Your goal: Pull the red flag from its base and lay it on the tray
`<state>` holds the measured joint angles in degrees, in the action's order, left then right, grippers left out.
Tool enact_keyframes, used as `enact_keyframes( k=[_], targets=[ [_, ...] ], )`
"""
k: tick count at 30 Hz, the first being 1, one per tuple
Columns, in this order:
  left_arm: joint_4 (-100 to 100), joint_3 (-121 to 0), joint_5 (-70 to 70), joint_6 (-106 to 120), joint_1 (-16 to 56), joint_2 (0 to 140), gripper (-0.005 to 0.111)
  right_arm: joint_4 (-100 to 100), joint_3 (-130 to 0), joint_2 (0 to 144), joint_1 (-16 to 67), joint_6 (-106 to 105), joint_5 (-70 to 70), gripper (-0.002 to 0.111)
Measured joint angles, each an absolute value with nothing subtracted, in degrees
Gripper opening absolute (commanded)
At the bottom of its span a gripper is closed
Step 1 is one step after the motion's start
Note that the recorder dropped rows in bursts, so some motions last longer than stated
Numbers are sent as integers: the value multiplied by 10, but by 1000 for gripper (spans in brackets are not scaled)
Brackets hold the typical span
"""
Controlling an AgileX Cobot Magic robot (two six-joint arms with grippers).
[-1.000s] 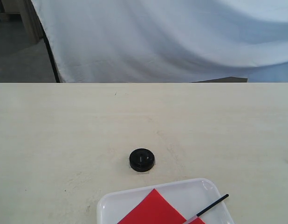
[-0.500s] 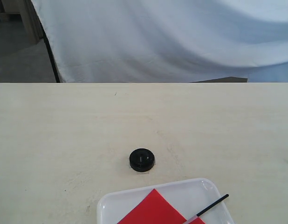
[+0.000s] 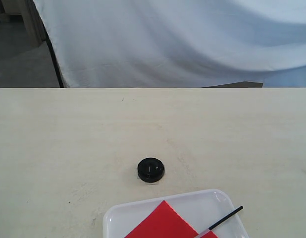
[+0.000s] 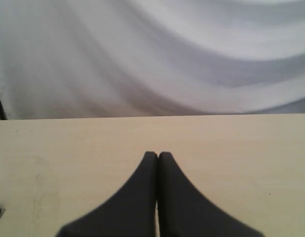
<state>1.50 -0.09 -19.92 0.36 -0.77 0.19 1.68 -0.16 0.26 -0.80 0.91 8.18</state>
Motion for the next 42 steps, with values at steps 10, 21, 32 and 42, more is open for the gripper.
enact_keyframes(
  k=[10, 21, 32, 42],
  targets=[
    [15, -1, -199, 4, -8, 2, 0, 17, -2, 3, -8, 16, 93, -1],
    [15, -1, -199, 4, -8, 2, 0, 17, -2, 3, -8, 17, 95, -1],
    [15, -1, -199, 4, -8, 2, 0, 17, -2, 3, -8, 17, 95, -1],
    [15, -1, -199, 4, -8, 2, 0, 17, -2, 3, -8, 17, 95, -1]
  ],
)
